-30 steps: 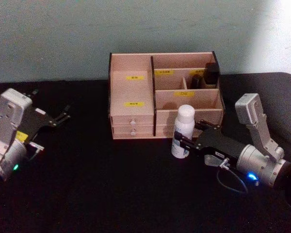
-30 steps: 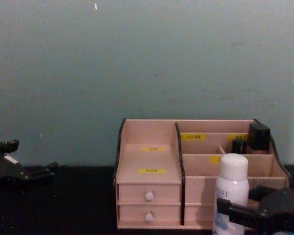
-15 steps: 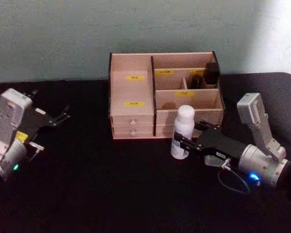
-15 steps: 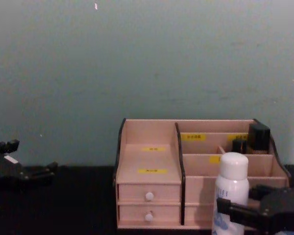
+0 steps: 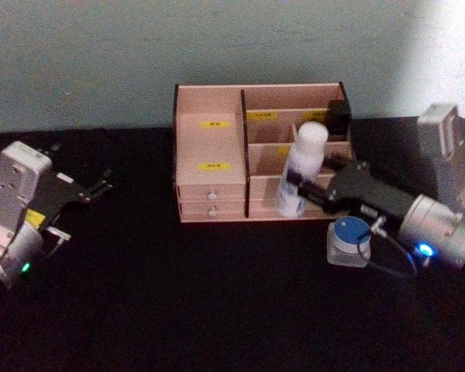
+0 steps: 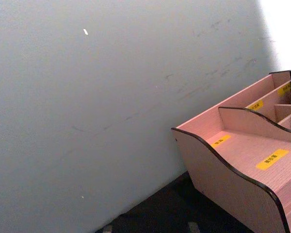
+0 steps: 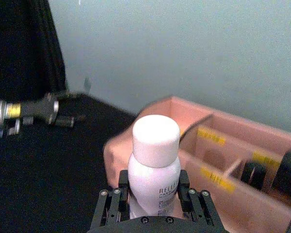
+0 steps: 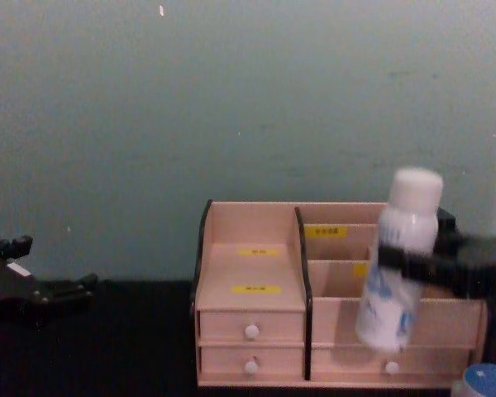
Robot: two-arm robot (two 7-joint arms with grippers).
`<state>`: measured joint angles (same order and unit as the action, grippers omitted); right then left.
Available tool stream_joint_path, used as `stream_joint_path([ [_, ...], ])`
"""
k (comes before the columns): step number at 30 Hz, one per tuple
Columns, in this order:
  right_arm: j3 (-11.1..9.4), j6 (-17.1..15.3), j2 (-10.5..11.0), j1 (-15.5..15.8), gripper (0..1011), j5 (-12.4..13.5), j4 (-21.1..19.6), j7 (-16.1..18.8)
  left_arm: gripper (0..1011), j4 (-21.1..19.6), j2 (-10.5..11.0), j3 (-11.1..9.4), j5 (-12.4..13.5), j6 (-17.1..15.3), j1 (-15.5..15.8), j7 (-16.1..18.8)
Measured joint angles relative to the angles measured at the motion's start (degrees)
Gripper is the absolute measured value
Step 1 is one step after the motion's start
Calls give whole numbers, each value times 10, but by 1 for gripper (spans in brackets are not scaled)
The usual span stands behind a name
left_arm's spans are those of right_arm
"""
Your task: Pick up the facial cleanser and watermelon frost from the table and place them into the tiered storage box.
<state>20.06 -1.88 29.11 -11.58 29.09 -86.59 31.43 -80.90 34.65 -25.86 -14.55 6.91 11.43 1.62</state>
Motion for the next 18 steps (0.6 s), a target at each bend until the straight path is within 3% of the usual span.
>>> stream_joint_path([
  [8, -6, 16, -35, -42, 592, 6, 13, -41, 1001, 0, 0, 0, 0, 0, 0, 0],
  [18, 0, 35, -89, -97, 592, -40, 76, -96, 1001, 0, 0, 0, 0, 0, 0, 0],
])
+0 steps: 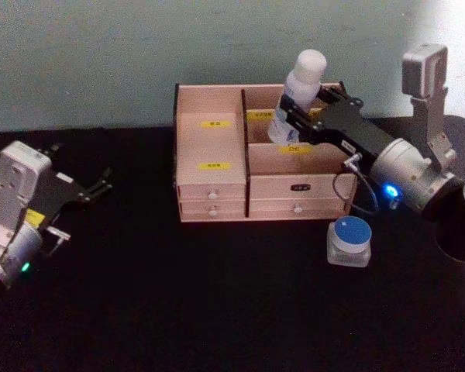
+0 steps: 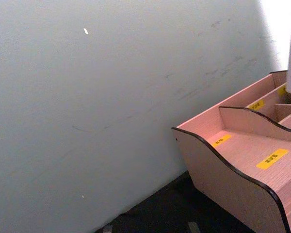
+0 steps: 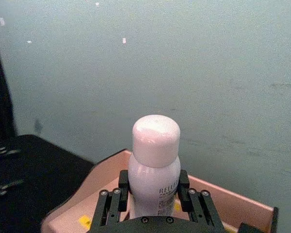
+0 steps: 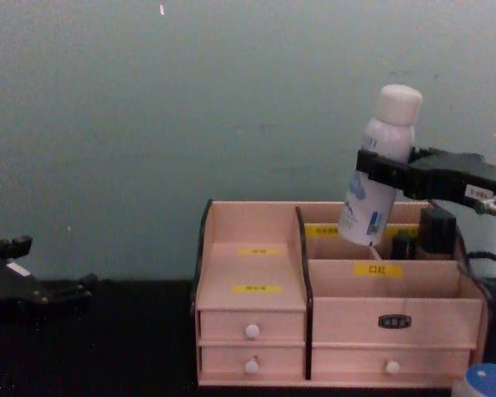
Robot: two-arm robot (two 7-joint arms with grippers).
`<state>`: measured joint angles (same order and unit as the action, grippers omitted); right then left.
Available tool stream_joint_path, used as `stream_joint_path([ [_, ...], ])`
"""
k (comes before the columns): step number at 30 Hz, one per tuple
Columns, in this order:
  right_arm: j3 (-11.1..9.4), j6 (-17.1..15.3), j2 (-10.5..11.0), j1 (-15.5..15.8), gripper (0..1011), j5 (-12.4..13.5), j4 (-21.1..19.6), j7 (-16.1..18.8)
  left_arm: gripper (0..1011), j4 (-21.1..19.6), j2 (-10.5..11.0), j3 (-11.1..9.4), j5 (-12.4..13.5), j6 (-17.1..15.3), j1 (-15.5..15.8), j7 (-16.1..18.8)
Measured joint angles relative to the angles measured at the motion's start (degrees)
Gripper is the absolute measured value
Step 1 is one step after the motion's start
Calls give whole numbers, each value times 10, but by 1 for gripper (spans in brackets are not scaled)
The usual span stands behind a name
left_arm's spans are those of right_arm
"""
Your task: Pick up the facial cleanser and watermelon frost from the table and place them into the tiered storage box.
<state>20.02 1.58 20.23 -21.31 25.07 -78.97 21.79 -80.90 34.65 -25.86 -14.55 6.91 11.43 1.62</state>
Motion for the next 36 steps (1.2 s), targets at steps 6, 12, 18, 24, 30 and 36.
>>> stream_joint_path([
  [6, -4, 5, -21, -21, 592, -15, 34, -12, 1001, 0, 0, 0, 0, 0, 0, 0],
  [12, -5, 10, -39, -44, 592, -32, 70, -17, 1001, 0, 0, 0, 0, 0, 0, 0],
  [18, -6, 9, -53, -64, 593, -43, 103, -14, 1001, 0, 0, 0, 0, 0, 0, 0],
  [24, -7, 5, -64, -77, 592, -51, 130, -7, 1001, 0, 0, 0, 0, 0, 0, 0],
  [30, -5, 3, -71, -85, 592, -57, 149, -1, 1001, 0, 0, 0, 0, 0, 0, 0],
  [36, -4, 2, -77, -93, 592, -64, 170, 3, 1001, 0, 0, 0, 0, 0, 0, 0],
])
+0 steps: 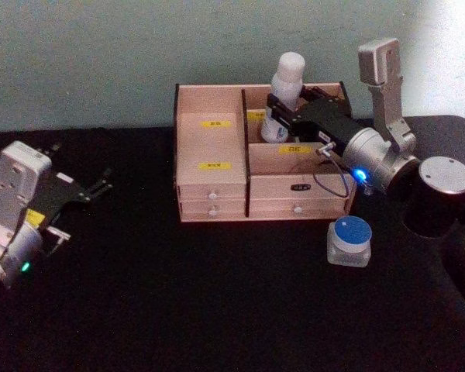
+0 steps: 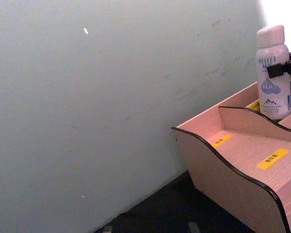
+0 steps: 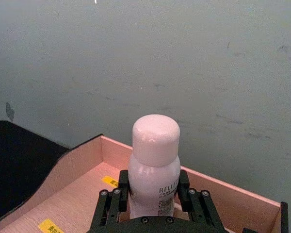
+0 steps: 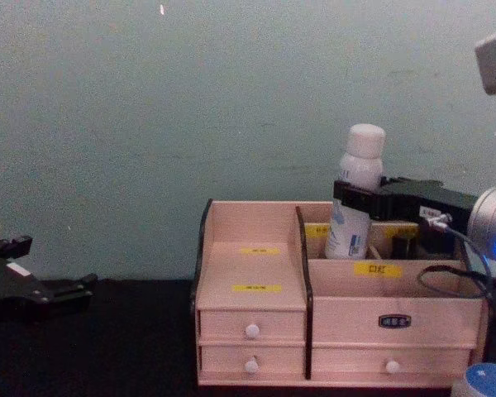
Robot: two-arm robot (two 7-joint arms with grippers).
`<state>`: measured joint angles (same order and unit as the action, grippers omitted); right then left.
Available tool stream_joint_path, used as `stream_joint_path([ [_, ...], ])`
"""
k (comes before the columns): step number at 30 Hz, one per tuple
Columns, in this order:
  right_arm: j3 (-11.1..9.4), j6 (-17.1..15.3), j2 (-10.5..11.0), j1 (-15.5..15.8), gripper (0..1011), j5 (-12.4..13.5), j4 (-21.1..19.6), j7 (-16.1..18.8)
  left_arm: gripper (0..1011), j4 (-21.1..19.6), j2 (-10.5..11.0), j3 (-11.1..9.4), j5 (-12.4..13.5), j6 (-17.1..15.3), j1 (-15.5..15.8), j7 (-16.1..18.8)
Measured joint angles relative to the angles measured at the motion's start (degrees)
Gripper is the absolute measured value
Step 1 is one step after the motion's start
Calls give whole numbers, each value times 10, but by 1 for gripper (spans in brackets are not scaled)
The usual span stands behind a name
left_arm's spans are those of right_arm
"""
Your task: Pick up the facial cleanser and watermelon frost from the table and place them into the tiered storage box.
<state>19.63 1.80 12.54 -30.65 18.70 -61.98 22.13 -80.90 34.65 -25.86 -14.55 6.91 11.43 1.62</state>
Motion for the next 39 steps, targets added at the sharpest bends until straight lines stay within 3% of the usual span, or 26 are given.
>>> stream_joint_path([
  [28, 4, -17, -15, -25, 592, -26, 70, 9, 1001, 0, 0, 0, 0, 0, 0, 0],
  [39, 3, -18, -16, -26, 592, -29, 73, 8, 1001, 0, 0, 0, 0, 0, 0, 0],
])
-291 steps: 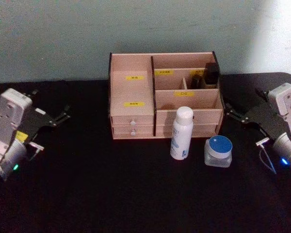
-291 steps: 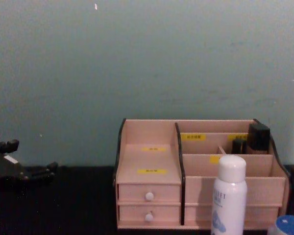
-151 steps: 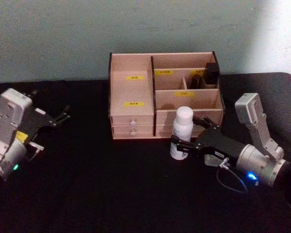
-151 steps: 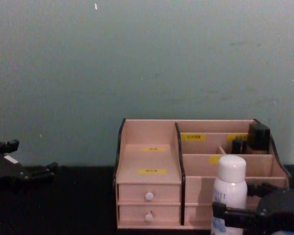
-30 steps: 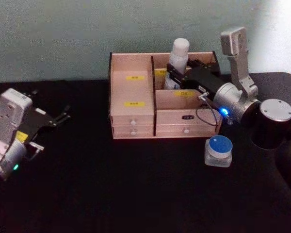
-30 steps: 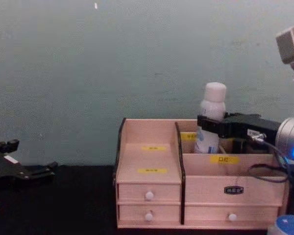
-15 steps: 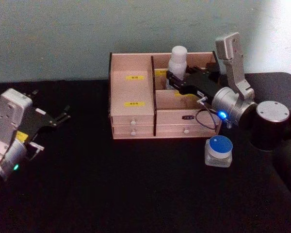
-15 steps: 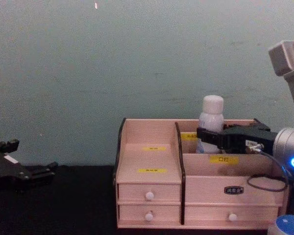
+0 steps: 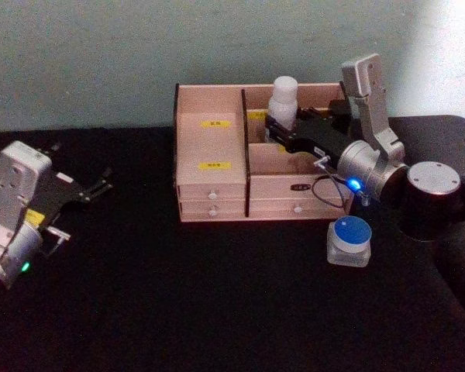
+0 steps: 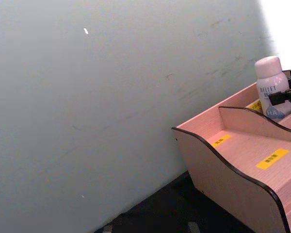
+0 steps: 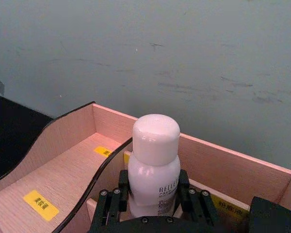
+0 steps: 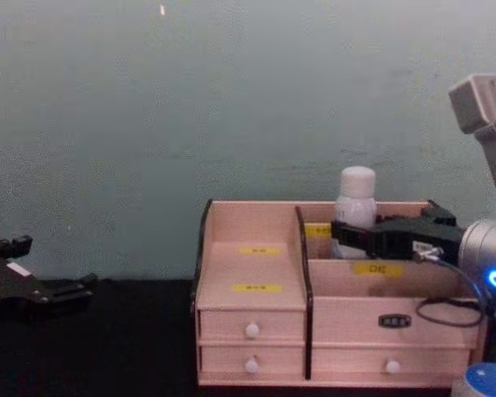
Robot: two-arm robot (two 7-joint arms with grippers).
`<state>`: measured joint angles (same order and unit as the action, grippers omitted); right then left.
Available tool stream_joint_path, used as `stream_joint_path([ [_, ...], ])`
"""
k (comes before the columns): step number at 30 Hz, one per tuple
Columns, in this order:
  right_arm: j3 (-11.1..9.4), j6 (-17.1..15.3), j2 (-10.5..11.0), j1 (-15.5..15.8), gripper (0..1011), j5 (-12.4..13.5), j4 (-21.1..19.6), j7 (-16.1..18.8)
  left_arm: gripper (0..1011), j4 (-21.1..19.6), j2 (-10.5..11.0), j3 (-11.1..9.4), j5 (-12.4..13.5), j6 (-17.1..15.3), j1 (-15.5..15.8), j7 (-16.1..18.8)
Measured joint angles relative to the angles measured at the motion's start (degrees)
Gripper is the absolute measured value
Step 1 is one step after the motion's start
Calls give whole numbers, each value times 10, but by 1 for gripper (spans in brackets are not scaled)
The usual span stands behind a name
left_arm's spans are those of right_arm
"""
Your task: Pick up the facial cleanser and watermelon frost from the table and place them into the tiered storage box.
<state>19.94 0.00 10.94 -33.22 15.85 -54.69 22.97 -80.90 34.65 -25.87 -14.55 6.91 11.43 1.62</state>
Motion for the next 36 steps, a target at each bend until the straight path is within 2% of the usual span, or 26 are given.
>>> stream_joint_path([
  [9, 0, 0, 0, 0, 594, 0, -1, 0, 1001, 0, 0, 0, 0, 0, 0, 0],
  [24, 0, 0, 1, 1, 996, 1, -1, 0, 1001, 0, 0, 0, 0, 0, 0, 0],
  [30, 0, 1, 1, 2, 1000, 2, -3, 0, 1001, 0, 0, 0, 0, 0, 0, 0],
  [36, -6, 7, 8, 17, 1000, 2, -35, -1, 1001, 0, 0, 0, 0, 0, 0, 0],
])
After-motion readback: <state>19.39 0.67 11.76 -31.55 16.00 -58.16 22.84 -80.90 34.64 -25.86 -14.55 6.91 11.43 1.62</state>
